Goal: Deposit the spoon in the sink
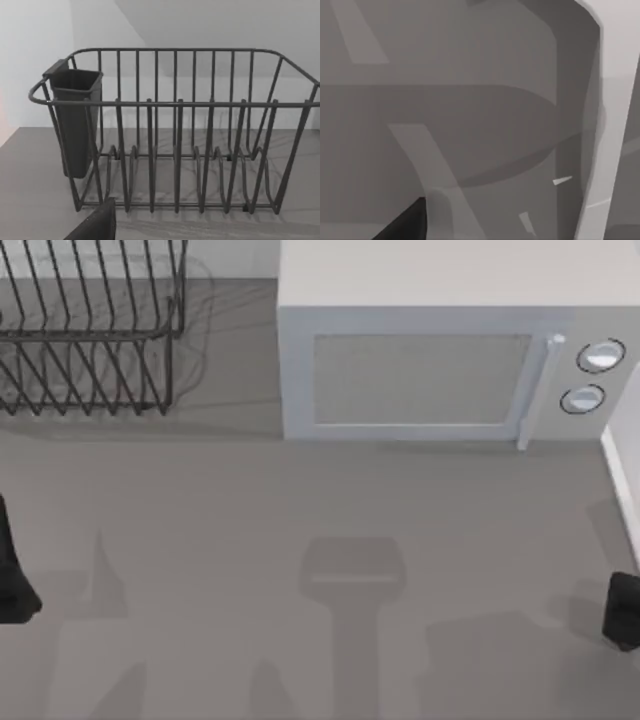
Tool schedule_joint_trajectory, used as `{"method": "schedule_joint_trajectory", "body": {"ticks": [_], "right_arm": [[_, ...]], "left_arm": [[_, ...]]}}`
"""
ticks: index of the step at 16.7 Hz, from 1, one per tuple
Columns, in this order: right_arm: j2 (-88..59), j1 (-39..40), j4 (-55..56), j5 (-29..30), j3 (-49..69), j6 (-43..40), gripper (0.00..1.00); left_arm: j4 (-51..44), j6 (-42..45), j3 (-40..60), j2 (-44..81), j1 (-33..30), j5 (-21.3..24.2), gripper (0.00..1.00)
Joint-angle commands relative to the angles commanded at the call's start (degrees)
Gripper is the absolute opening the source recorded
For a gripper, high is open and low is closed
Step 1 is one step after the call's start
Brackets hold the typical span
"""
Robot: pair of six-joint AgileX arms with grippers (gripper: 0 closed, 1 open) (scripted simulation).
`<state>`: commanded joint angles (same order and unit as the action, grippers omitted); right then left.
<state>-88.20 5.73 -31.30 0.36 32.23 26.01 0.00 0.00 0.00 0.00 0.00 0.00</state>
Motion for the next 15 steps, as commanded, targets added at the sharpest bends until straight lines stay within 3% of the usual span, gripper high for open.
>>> {"method": "schedule_joint_trajectory", "body": {"ticks": [7, 15], "right_arm": [[0.0, 0.0, 0.0, 0.0, 0.0, 0.0, 0.02], [0.0, 0.0, 0.0, 0.0, 0.0, 0.0, 0.0]], "left_arm": [[0.0, 0.0, 0.0, 0.0, 0.0, 0.0, 1.0], [0.0, 0.0, 0.0, 0.0, 0.0, 0.0, 1.0]]}}
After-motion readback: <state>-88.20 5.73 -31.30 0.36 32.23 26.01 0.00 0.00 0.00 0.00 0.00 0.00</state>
